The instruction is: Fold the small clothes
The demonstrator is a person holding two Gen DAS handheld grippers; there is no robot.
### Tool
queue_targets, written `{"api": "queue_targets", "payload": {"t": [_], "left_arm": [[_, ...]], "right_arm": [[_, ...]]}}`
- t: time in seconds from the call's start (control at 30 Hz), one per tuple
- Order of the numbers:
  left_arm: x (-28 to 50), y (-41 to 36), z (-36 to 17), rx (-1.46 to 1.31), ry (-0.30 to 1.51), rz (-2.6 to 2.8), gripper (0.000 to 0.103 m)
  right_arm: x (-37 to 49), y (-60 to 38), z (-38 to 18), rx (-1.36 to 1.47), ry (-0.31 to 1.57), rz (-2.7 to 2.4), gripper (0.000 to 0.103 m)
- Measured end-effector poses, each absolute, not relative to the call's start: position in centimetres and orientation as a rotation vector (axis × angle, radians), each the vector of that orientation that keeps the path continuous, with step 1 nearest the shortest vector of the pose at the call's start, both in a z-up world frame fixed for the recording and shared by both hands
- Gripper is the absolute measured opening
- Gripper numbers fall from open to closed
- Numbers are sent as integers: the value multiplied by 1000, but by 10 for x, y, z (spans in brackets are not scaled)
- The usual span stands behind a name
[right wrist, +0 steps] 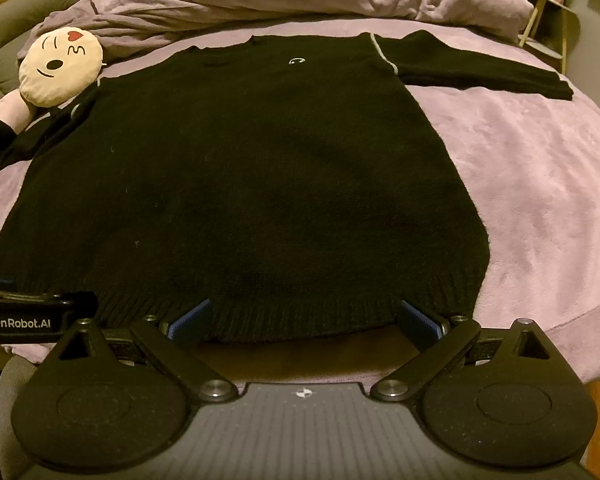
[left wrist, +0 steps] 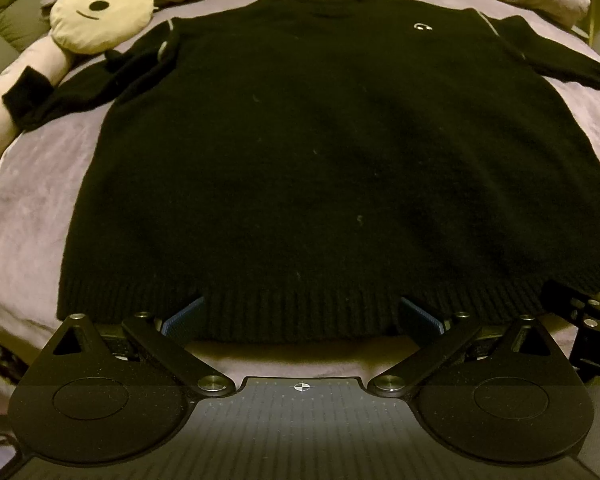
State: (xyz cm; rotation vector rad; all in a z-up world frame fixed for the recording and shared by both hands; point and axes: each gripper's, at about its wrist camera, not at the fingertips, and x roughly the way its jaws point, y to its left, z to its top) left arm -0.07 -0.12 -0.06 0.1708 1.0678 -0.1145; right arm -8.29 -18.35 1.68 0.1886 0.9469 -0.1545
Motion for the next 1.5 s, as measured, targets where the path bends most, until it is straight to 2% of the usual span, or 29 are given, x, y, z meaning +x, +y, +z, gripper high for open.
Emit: {"api": "queue_targets", "payload": {"t": [1.5], "left_arm": [[-2,-2,-1,154,1094,-106,103]], "right_arm": [[-88,-184,22,181,891,-137,99]]}}
